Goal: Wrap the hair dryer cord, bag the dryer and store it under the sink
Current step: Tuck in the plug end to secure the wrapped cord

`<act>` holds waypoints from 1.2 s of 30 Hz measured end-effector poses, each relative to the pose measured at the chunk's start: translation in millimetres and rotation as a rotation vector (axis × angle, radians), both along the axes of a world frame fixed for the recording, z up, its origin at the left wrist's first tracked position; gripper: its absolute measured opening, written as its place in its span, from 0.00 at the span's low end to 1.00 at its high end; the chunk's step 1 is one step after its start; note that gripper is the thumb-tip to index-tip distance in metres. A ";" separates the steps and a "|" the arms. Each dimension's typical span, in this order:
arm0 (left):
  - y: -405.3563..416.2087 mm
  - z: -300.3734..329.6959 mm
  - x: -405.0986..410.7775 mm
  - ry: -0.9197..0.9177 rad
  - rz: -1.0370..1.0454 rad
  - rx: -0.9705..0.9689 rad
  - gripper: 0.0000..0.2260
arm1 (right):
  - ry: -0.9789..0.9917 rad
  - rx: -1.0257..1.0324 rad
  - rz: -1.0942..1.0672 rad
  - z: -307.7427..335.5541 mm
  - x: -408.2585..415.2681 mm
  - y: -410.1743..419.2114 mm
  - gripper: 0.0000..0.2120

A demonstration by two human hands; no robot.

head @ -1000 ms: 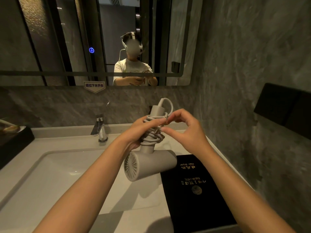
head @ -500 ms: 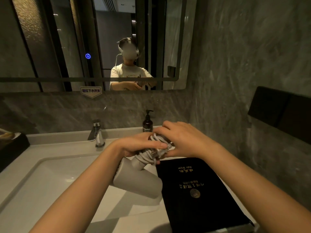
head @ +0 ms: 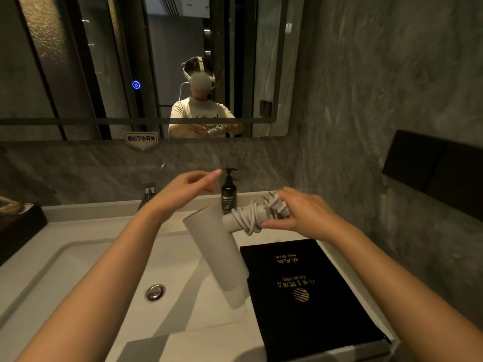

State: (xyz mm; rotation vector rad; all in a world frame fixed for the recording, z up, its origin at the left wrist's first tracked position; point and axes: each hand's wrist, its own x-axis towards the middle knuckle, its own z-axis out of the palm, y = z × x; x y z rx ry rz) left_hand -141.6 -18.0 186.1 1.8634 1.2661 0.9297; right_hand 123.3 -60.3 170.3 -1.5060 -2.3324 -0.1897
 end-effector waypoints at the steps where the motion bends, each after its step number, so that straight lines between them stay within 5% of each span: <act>1: 1.1 -7.9 -3.4 -0.059 0.072 0.017 0.33 | 0.056 -0.027 -0.032 -0.6 3.6 -0.1 0.26; 4: 0.1 -38.0 -6.0 -0.271 0.202 -0.091 0.41 | 0.254 -0.092 -0.114 -6.7 14.6 1.8 0.23; 8: -14.2 -72.4 14.5 -0.446 0.120 -0.282 0.52 | 0.605 -0.221 -0.168 -23.7 24.8 4.8 0.26; 12: -22.4 -83.6 49.8 -0.570 0.003 -0.274 0.41 | 0.766 -0.311 -0.223 -35.9 26.3 -3.4 0.15; 19: -10.1 -82.0 56.8 -0.448 -0.216 -0.386 0.35 | 0.704 -0.444 -0.245 -55.1 43.8 -27.8 0.21; 23: -0.2 -77.2 62.5 -0.421 -0.318 -0.454 0.32 | 0.883 -0.465 -0.152 -54.2 41.9 -45.3 0.07; 27: 2.1 -74.8 74.9 -0.395 -0.414 -0.509 0.24 | 1.154 -0.640 -0.098 -55.6 44.3 -62.7 0.15; 36: 4.8 -87.5 107.0 -0.192 -0.563 -0.541 0.22 | 1.417 -0.388 -0.353 -93.7 40.6 -100.2 0.04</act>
